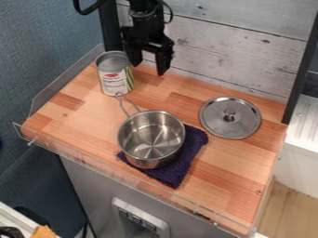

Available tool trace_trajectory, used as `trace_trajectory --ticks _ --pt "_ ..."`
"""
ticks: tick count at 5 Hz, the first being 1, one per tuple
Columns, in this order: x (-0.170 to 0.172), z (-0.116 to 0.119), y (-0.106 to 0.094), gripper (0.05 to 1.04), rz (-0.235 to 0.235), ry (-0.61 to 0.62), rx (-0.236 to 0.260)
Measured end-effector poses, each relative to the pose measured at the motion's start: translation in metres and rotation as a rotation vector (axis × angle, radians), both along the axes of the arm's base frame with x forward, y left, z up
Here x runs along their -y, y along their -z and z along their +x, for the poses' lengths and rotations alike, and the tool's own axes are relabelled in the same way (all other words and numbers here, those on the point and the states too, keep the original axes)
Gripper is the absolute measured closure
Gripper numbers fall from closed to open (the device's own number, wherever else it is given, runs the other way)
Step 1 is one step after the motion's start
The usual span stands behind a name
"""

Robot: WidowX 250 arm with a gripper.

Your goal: Moved the can to the bottom of the left side of the table

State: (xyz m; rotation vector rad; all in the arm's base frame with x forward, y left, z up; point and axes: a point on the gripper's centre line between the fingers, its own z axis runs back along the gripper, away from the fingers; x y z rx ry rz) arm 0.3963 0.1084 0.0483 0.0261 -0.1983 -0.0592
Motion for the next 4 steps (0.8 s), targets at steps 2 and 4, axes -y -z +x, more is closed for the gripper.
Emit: trace_trajectory --ticks 2,4 --pt "-0.018 0.013 -0.012 0.082 0.017 0.003 0.086" --pt "-0.028 0.011 -0.007 0.082 0.062 0.007 0.103"
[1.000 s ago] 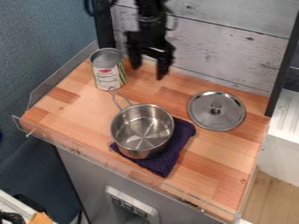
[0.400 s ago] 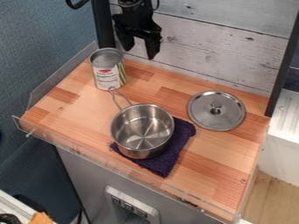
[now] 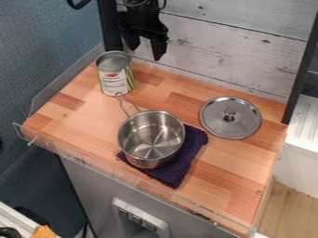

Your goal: Moved the can to the bottom of the left side of the table

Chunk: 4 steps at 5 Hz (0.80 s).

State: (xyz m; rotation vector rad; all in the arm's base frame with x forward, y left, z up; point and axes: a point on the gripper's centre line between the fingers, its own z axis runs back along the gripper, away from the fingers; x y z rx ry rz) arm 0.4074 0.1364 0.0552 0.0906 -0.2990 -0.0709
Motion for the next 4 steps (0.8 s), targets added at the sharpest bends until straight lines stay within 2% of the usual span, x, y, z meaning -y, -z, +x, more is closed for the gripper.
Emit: trace_trajectory --ticks 1,2,4 --pt "-0.007 -0.006 0.008 0.082 0.028 -0.013 0.006" --pt "-0.006 -0.014 0.015 0.084 0.032 -0.016 0.002" --pt "0.000 -0.045 0.016 0.085 0.005 -0.040 -0.035"
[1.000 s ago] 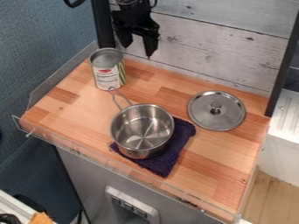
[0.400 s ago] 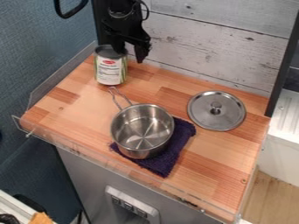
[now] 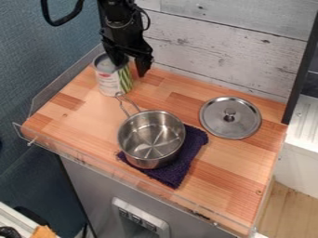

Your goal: Moved the can to the bottom of the left side of the table

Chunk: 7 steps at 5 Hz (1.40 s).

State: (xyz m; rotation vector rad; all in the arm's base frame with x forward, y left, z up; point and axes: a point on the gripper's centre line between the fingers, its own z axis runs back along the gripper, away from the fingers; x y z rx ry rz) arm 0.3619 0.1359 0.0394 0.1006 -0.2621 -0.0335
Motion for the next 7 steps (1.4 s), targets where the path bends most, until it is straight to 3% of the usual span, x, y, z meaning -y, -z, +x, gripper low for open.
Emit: trace_trajectory --ticks 3,7 --pt "0.001 -0.066 0.002 0.085 0.006 -0.094 -0.083" --pt "-0.005 -0.105 0.001 0.084 -0.012 -0.206 -0.167"
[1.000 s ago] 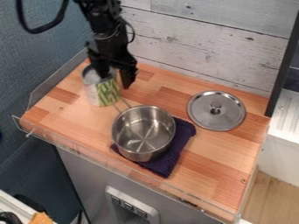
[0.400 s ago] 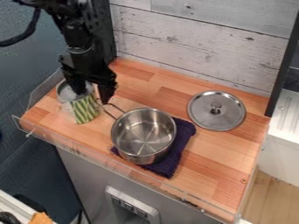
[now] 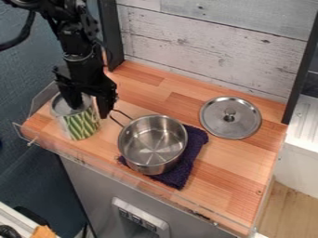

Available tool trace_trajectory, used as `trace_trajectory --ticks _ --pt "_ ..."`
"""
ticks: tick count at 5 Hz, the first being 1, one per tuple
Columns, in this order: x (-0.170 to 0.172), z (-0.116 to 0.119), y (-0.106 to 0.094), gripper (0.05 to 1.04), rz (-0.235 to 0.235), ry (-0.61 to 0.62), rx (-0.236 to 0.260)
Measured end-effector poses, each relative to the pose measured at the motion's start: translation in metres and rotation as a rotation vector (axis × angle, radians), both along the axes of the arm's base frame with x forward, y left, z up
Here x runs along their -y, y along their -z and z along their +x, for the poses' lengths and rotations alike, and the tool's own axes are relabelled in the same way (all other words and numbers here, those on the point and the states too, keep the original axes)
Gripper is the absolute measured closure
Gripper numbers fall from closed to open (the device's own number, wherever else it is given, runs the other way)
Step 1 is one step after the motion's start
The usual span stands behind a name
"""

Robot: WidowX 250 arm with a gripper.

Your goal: Moved the can to the bottom of the left side of the table

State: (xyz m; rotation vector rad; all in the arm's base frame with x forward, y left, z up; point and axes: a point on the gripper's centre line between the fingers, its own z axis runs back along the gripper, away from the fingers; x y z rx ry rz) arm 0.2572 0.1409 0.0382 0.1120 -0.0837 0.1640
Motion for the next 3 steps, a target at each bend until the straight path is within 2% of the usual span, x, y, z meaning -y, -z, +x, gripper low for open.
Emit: trace_trajectory --ticks 1,2,3 --pt "0.000 0.013 -0.010 0.083 -0.006 0.003 -0.001" --pt "0.015 0.040 -0.028 0.083 -0.005 0.058 -0.004" --pt "0.028 0.049 -0.041 0.083 -0.007 0.125 -0.033"
